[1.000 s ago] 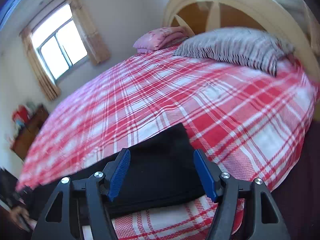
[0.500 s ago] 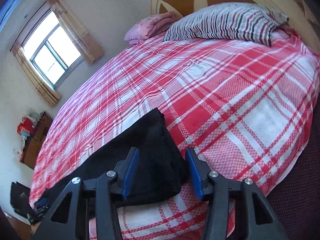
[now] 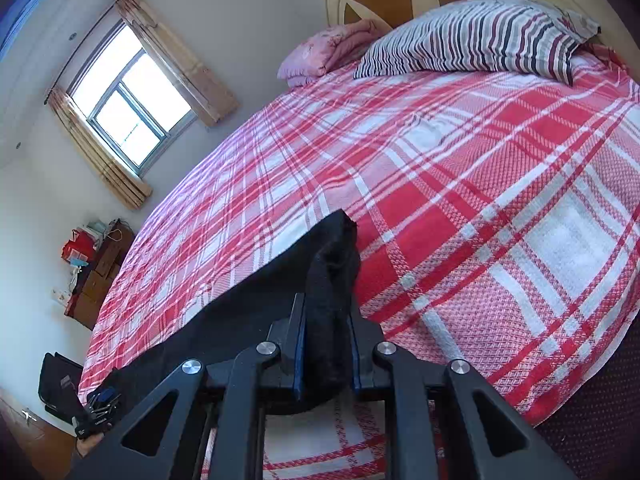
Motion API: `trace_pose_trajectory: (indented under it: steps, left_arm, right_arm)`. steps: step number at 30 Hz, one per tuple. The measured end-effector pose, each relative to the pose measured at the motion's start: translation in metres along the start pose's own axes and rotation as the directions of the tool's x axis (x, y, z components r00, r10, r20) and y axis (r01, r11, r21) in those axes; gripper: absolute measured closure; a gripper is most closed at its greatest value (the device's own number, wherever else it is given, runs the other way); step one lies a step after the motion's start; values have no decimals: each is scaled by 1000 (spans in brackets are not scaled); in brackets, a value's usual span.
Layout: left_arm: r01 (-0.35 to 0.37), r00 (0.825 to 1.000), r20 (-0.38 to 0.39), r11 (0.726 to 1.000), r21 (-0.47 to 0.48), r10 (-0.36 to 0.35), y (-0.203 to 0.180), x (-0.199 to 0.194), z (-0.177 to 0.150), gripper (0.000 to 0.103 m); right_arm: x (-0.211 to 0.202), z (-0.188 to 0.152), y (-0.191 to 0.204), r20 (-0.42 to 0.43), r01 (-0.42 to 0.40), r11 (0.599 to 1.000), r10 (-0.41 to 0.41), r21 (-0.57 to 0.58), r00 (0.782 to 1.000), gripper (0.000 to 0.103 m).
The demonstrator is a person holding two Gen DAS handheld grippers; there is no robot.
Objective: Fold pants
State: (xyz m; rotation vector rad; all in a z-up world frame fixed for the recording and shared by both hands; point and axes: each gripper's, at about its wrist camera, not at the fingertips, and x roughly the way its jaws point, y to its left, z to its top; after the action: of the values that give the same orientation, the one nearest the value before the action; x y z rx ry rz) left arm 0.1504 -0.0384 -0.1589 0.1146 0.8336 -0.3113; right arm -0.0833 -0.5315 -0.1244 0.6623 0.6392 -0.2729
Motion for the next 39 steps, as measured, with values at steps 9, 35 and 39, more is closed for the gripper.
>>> trace_pose_trajectory:
  steps: [9,35,39]
  left_arm:
    - [5,1000,-6,1000,-7,-5,0,-1,0,0]
    - [51,997,64,986,-161,-41,34,-29,10,0]
    - [61,997,64,986,-157,-52,32,-30,10,0]
  right_arm:
    - [-25,-2,58,90,13,990,0,-140,996,87]
    - [-8,-53,293,-78,-292,778,301,-556,950,87]
    - [18,-80,311,-153,-322,750,288,-577,945,87]
